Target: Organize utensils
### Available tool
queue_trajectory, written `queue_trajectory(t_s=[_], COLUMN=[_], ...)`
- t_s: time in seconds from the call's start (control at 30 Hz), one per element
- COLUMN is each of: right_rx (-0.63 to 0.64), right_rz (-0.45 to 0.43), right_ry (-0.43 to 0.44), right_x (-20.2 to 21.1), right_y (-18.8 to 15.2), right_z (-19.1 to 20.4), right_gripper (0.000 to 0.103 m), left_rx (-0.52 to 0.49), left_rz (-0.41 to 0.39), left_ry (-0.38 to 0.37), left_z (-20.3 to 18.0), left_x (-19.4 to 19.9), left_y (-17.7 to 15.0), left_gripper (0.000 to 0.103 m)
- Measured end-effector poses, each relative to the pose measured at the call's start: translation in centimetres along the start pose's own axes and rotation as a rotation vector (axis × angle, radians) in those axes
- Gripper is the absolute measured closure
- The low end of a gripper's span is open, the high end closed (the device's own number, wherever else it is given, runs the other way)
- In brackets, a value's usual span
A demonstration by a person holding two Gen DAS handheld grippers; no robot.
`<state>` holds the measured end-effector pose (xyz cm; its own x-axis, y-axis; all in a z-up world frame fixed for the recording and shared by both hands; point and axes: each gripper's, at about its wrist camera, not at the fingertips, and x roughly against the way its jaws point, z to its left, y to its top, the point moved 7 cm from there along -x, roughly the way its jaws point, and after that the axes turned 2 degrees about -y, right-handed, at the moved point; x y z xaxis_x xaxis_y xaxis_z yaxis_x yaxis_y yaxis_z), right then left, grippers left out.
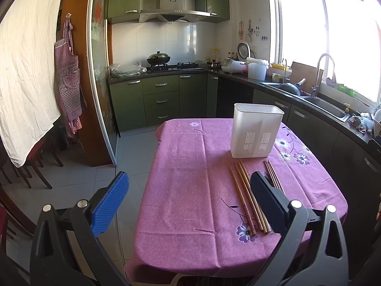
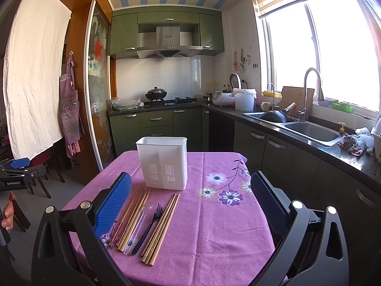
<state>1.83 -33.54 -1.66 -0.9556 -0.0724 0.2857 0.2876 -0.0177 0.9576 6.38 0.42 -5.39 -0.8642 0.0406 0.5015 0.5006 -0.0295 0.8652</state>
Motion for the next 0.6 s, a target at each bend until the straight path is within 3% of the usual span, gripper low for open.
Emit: queue_trajectory(t_s=[0.6], right_rx=[0.001], right_rz=[0.001], right_ry=[0.001], right_x=[-0.19], right_y=[-0.20], right_z=[0.04], right_gripper=[0.004], left_rx=[0.005], left_rz=[0.006], left_ry=[-0.001], left_z=[0.07], left_x=[-0.12], left_y=[-0.16], left_gripper=[0.006])
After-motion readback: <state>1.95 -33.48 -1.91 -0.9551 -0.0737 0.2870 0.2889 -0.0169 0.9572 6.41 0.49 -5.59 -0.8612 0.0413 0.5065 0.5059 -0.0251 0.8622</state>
